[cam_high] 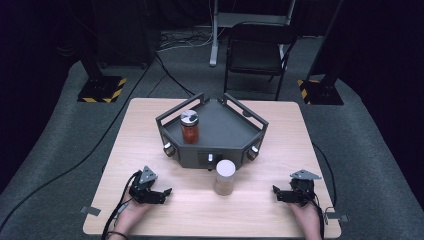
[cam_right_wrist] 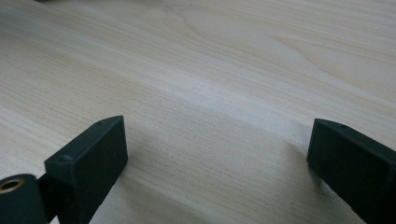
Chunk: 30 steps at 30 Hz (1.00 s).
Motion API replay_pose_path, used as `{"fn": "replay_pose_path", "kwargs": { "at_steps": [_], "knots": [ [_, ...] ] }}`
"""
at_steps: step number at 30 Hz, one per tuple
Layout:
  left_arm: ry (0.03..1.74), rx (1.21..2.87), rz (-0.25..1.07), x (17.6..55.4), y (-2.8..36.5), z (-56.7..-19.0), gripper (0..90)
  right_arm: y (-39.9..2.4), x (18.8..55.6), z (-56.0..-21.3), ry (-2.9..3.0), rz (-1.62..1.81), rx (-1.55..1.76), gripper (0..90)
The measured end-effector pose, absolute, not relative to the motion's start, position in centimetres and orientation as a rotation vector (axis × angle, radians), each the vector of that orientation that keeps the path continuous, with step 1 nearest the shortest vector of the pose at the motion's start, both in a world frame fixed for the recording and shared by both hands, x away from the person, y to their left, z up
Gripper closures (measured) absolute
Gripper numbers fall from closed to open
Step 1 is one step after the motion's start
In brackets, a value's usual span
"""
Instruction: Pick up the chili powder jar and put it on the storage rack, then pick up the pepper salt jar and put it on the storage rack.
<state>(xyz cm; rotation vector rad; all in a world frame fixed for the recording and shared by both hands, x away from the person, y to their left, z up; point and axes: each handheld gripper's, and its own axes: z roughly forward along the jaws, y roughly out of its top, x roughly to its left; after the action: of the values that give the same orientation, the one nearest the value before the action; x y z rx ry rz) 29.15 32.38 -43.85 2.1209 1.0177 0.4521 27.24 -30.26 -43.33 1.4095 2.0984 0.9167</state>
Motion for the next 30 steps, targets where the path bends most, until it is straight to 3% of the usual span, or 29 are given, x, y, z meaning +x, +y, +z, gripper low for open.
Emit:
{"fn": "replay_pose_path", "kwargs": {
  "at_steps": [30],
  "knots": [
    [1.018, 2.119, 0.451, 29.15, 32.38, -43.87, 11.6, -30.92, 26.82, -43.22, 2.104, 0.985, 1.389, 7.8]
  ]
}}
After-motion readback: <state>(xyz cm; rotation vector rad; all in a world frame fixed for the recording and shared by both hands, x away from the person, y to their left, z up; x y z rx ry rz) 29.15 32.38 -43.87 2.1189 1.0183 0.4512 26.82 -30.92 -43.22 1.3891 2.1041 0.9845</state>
